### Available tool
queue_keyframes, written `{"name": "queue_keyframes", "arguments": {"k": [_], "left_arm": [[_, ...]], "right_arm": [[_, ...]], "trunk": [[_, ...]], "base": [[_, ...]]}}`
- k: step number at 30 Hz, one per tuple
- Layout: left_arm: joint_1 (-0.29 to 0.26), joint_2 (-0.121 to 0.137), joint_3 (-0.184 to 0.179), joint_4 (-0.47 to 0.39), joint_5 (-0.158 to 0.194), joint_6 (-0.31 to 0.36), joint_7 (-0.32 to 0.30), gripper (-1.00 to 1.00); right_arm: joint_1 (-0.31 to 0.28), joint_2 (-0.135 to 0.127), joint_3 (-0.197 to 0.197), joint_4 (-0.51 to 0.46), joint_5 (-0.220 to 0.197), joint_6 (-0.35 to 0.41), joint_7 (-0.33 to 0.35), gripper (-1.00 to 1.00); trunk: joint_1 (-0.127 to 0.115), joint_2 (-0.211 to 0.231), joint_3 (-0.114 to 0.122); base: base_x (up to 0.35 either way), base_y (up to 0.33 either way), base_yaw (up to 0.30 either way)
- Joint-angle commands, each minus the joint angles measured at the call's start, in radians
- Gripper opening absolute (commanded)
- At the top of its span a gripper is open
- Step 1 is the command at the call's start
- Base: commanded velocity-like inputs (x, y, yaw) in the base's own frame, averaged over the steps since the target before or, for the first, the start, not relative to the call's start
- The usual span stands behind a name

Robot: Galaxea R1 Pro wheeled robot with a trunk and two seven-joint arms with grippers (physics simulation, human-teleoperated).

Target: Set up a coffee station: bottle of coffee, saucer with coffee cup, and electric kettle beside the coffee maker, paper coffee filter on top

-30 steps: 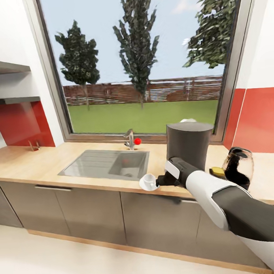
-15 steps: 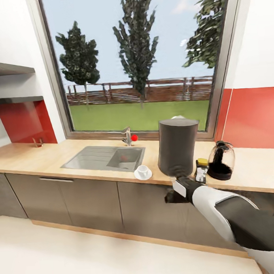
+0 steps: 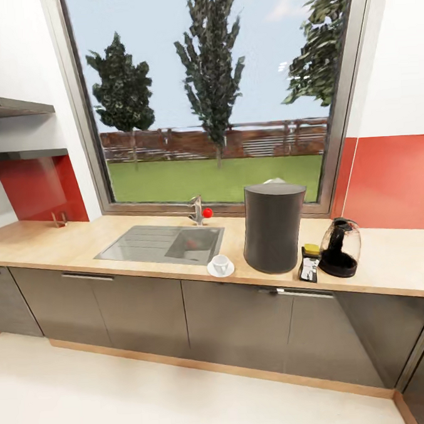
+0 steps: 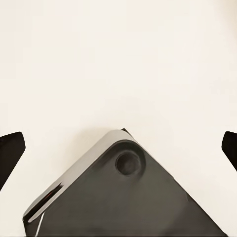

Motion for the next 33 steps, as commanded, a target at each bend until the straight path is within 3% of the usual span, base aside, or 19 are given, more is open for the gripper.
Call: {"name": "queue_keyframes", "arguments": {"k": [1, 7, 11, 14, 16, 27, 33], "left_arm": [[0.0, 0.0, 0.002, 0.001, 0.01, 0.001, -0.009, 1.0], [0.0, 0.0, 0.001, 0.005, 0.01, 0.002, -0.008, 1.0], [0.0, 0.0, 0.0, 0.005, 0.01, 0.002, -0.008, 1.0], [0.0, 0.0, 0.001, 0.005, 0.01, 0.002, -0.008, 1.0], [0.0, 0.0, 0.0, 0.005, 0.01, 0.002, -0.008, 1.0], [0.0, 0.0, 0.0, 0.005, 0.01, 0.002, -0.008, 1.0], [0.0, 0.0, 0.0, 0.005, 0.01, 0.002, -0.008, 1.0]], "right_arm": [[0.04, 0.002, 0.01, 0.001, -0.007, -0.036, -0.002, 1.0], [0.23, 0.008, 0.01, 0.003, -0.002, -0.119, 0.007, 1.0], [0.325, -0.058, 0.007, -0.017, 0.039, -0.192, 0.006, 1.0], [0.328, -0.04, 0.004, -0.008, 0.036, -0.186, 0.009, 1.0], [0.328, -0.006, 0.007, -0.007, 0.042, -0.188, 0.01, 1.0], [0.329, -0.002, 0.002, -0.007, 0.034, -0.192, 0.01, 1.0], [0.328, 0.022, 0.003, -0.013, 0.033, -0.198, 0.011, 1.0]], "trunk": [[0.0, -0.001, -0.001], [0.0, -0.001, -0.001], [0.0, -0.001, -0.001], [0.0, -0.001, -0.001], [0.0, -0.001, -0.001], [0.0, -0.001, -0.001], [0.0, -0.001, -0.001]], "base": [[0.0, 0.0, 0.0], [0.0, 0.0, 0.0], [0.0, 0.0, 0.0], [0.0, 0.0, 0.0], [0.0, 0.0, 0.0], [0.0, 0.0, 0.0], [0.0, 0.0, 0.0]]}}
